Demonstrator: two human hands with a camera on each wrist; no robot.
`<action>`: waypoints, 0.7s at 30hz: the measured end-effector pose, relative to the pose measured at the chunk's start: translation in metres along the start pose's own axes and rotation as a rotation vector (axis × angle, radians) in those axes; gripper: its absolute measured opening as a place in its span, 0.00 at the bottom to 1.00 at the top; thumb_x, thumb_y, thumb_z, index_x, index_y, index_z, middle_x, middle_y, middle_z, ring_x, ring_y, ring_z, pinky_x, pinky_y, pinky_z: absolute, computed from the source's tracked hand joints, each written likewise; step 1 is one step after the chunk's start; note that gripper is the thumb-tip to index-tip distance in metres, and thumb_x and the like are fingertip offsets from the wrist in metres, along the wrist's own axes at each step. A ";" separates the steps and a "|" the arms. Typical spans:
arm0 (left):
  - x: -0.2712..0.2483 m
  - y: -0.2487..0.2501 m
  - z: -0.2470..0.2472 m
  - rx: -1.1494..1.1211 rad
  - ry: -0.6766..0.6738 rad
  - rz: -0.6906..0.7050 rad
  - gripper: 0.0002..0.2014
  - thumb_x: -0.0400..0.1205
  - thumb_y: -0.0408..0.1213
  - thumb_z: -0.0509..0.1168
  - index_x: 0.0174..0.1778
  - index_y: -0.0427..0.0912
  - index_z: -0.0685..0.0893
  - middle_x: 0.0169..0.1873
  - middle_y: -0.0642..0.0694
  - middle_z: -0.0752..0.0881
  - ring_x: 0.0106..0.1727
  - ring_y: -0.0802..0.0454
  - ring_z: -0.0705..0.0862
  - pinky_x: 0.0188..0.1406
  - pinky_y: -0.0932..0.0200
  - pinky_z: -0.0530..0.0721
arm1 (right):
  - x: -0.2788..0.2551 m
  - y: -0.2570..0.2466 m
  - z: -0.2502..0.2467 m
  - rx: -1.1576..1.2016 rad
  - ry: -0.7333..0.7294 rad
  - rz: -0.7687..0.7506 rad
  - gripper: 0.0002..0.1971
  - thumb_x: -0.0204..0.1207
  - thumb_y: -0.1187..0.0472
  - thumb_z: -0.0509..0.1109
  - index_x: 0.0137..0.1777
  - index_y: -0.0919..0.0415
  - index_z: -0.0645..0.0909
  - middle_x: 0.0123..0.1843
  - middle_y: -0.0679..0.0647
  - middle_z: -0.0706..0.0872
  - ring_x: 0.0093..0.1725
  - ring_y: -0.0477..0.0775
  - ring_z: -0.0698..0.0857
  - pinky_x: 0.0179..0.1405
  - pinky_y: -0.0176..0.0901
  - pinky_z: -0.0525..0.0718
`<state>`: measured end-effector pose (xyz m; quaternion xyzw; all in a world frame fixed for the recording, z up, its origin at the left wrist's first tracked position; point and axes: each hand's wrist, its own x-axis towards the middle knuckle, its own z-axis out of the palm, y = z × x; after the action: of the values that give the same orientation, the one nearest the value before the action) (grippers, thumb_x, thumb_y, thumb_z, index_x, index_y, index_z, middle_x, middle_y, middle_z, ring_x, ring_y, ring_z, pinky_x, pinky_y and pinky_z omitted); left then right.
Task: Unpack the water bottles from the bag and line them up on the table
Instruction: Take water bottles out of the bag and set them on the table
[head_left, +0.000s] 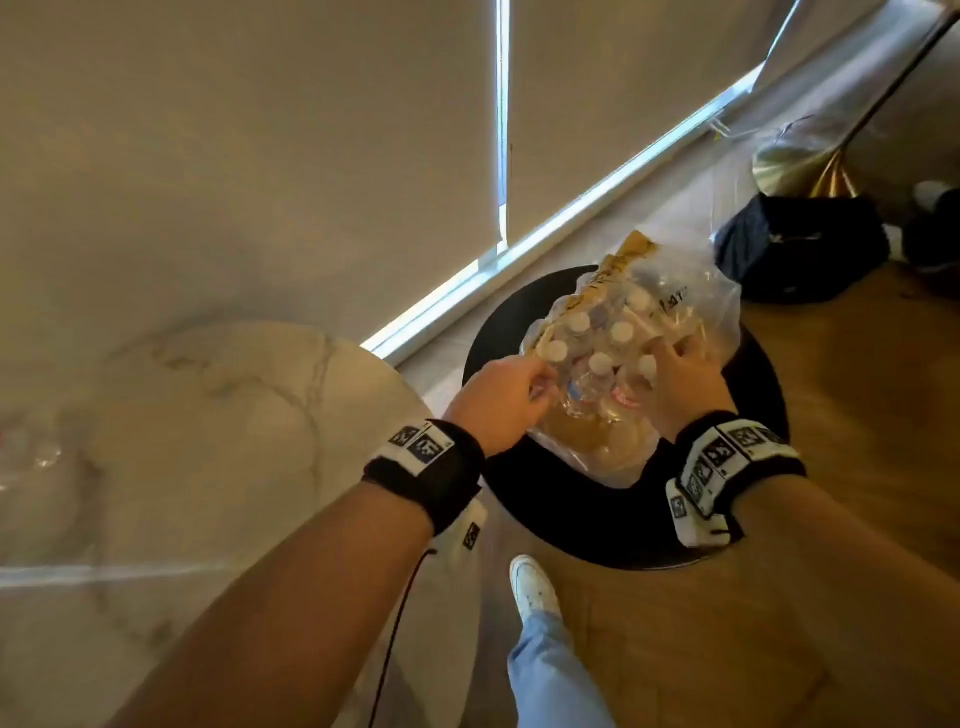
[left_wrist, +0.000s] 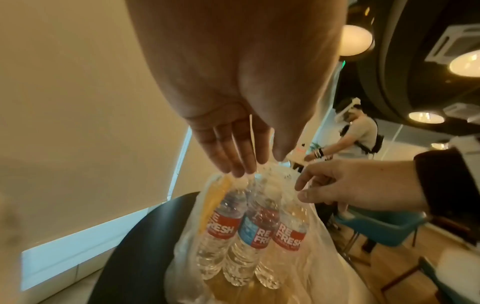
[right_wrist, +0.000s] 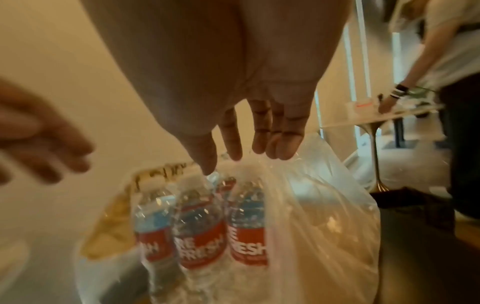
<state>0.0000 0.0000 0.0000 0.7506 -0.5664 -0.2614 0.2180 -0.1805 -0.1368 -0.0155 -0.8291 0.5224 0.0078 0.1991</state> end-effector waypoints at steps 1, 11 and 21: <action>0.020 0.002 0.014 0.026 0.011 0.015 0.11 0.86 0.46 0.62 0.59 0.48 0.85 0.49 0.49 0.87 0.48 0.52 0.86 0.54 0.50 0.86 | 0.009 0.007 0.006 -0.060 -0.027 -0.031 0.24 0.76 0.50 0.67 0.69 0.59 0.73 0.67 0.69 0.75 0.66 0.71 0.74 0.67 0.60 0.75; 0.089 0.015 0.097 0.222 0.006 0.055 0.29 0.84 0.41 0.67 0.80 0.40 0.66 0.66 0.36 0.76 0.45 0.49 0.86 0.48 0.56 0.88 | 0.033 0.030 0.016 -0.231 -0.174 -0.203 0.22 0.81 0.44 0.61 0.64 0.61 0.69 0.62 0.61 0.82 0.50 0.67 0.87 0.38 0.51 0.81; -0.034 0.011 0.032 -0.246 0.235 -0.137 0.19 0.82 0.52 0.68 0.64 0.48 0.75 0.59 0.52 0.77 0.49 0.62 0.77 0.52 0.69 0.79 | -0.047 -0.036 -0.033 -0.239 0.081 -0.505 0.19 0.78 0.48 0.69 0.62 0.60 0.77 0.54 0.59 0.85 0.37 0.68 0.86 0.24 0.46 0.79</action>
<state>-0.0356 0.0285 -0.0128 0.7805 -0.4482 -0.2536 0.3545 -0.1766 -0.0941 0.0372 -0.9503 0.3021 -0.0138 0.0746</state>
